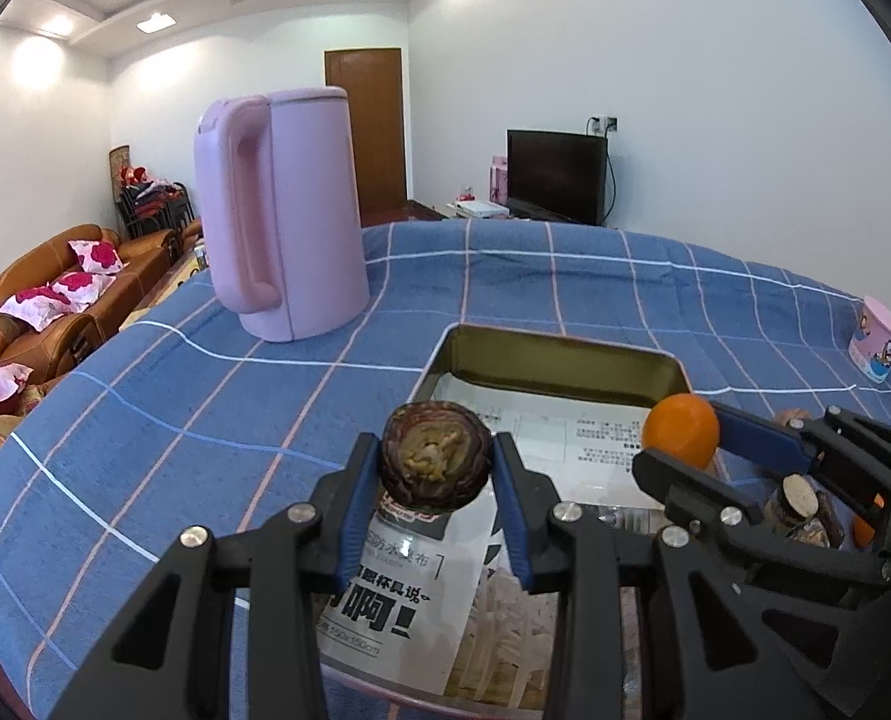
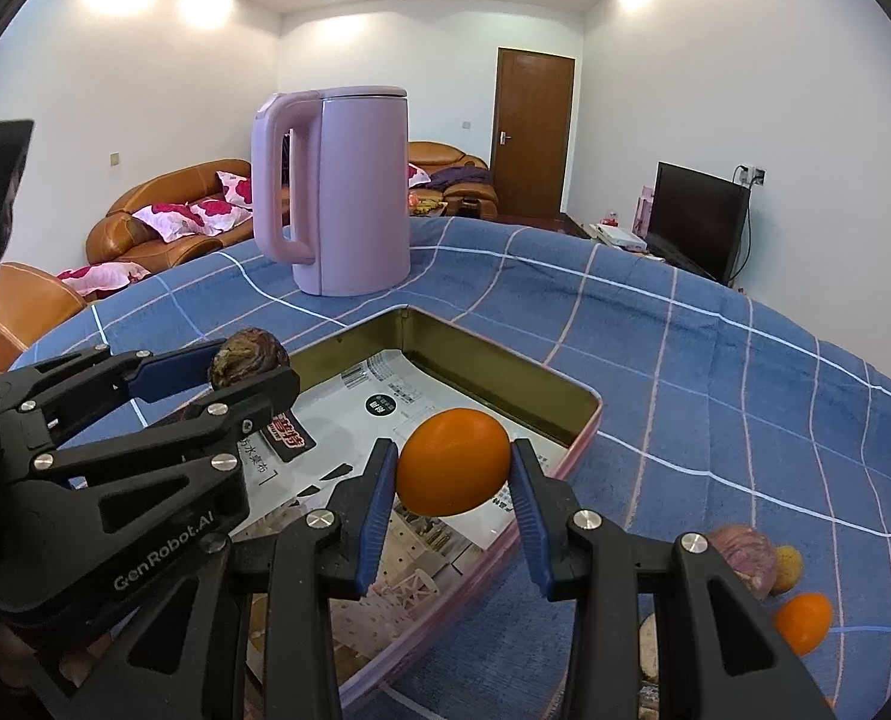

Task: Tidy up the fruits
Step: 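Open the left gripper to drop the brown fruit into the tin while the right gripper drops the orange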

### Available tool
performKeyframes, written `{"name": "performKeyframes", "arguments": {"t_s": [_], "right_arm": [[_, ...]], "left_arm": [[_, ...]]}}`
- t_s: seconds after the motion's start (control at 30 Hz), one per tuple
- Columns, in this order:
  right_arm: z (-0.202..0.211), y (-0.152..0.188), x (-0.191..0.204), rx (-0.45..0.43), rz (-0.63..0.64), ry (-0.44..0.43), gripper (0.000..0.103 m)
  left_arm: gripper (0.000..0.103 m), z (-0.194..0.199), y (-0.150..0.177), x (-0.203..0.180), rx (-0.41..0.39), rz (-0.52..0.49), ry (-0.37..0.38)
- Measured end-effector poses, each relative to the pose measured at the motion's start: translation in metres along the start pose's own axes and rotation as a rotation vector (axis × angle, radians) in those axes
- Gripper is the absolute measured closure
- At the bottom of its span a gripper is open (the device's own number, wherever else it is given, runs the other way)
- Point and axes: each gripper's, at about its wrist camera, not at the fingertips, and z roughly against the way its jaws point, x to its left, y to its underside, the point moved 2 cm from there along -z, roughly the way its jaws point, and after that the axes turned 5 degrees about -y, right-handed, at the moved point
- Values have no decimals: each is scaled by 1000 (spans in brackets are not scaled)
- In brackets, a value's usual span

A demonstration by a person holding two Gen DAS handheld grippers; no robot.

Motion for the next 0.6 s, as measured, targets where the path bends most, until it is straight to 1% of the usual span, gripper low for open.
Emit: {"name": "performKeyframes", "arguments": {"t_s": [0.3,0.6], "right_arm": [[-9,1,-1,46,-8,-3,63],[-9,1,-2,49,-10,-5,63]], "left_arm": [[64,-4,0,-3,23,-8,-4],[64,-6,0,-3,38,-12,-9]]}}
